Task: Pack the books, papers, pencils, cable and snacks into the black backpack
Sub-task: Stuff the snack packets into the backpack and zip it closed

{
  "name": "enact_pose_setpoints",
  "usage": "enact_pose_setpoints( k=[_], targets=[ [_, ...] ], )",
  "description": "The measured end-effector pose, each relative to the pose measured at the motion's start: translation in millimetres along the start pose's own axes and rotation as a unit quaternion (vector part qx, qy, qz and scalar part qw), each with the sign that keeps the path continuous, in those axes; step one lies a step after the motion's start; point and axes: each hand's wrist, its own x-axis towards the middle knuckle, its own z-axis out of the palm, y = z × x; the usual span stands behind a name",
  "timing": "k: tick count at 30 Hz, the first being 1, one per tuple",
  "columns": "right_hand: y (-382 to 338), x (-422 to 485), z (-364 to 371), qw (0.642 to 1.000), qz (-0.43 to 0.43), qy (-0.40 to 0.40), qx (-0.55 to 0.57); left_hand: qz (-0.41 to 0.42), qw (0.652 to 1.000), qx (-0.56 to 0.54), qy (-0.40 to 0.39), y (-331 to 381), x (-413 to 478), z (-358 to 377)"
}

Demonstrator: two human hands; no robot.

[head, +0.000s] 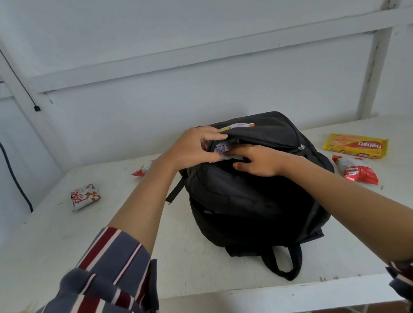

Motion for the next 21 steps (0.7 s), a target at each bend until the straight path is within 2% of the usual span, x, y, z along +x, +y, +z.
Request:
enact_pose_setpoints(
  k=[11,14,18,21],
  targets=[
    [3.1,18.2,-1.3,0.998,0.043,-0.026,-0.030,-0.011,1.000,-0.018,-0.010,0.1,1.5,-2.6],
    [-2.1,12.3,-1.4,0.998,0.030,-0.037,-0.033,-0.012,1.000,-0.023,-0.006,-0.8,2.8,-2.0],
    [-13.4,-12.3,-21.8,0.997,-0.001,-0.081,0.004,-0.018,0.999,-0.025,-0.009,-5.9,4.4,-0.1],
    [-19.5,-31.9,-59.9,0.986,-0.004,-0.092,0.139,-0.026,0.999,-0.027,-0.020,-9.6,5.3,3.5]
  ],
)
